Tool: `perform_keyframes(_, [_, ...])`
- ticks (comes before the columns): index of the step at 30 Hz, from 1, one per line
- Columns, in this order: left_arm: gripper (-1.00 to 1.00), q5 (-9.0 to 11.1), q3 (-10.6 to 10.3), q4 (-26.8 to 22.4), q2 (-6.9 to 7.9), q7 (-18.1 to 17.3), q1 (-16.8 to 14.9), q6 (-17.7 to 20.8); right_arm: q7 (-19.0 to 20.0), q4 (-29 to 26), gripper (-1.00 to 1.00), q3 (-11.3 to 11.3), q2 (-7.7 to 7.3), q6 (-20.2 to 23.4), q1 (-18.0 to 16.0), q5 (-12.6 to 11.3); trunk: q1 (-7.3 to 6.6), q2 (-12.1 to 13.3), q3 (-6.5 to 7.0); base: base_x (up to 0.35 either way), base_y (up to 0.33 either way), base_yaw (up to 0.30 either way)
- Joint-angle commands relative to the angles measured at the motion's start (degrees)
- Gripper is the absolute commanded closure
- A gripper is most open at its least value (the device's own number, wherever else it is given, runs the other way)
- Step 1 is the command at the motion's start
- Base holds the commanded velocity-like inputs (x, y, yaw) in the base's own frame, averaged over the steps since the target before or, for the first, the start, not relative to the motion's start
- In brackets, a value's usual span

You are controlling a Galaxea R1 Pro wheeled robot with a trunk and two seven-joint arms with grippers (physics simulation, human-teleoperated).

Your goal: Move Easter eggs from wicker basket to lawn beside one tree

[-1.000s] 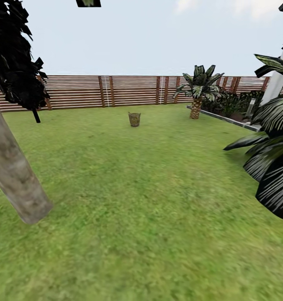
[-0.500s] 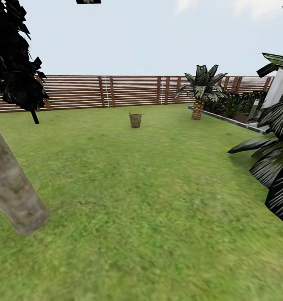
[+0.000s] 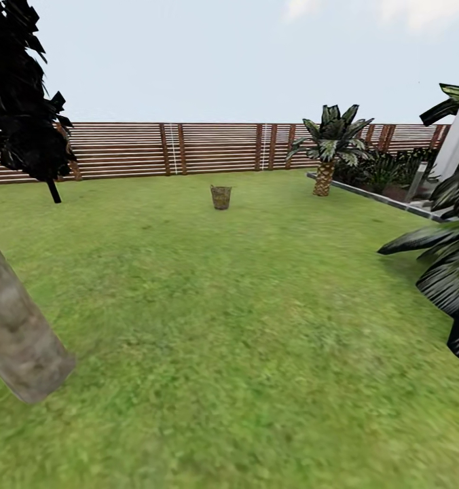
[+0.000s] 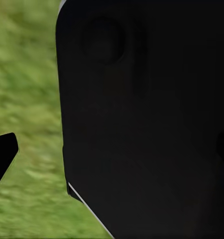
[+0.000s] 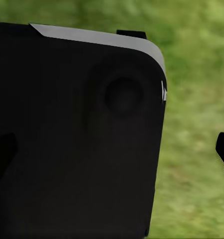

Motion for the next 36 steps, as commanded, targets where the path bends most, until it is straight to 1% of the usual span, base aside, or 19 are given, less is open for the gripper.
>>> perform_keyframes(1, [-1.00,0.07,0.03,-0.01,-0.01,0.02,-0.01,-0.10,0.02,0.05,-1.00,0.10,-0.02,-0.17,-0.03,0.22,0.03,-0.02,-0.05,0.307,0.089,0.000])
perform_keyframes(16, [-1.00,0.07,0.03,-0.01,-0.01,0.02,-0.01,-0.10,0.11,-0.08,-1.00,0.18,-0.43,-0.17,-0.03,0.21,0.03,-0.02,-0.05,0.307,0.089,0.000])
perform_keyframes(21, [-1.00,0.07,0.03,-0.01,-0.01,0.02,-0.01,-0.10,0.11,-0.06,-1.00,0.18,-0.08,-0.17,-0.03,0.14,0.03,-0.02,-0.05,0.307,0.089,0.000])
perform_keyframes(36, [-1.00,0.07,0.03,-0.01,-0.01,0.02,-0.01,-0.10,0.11,-0.04,-1.00,0.18,0.01,-0.17,-0.03,0.13,0.03,-0.02,-0.05,0.307,0.089,0.012])
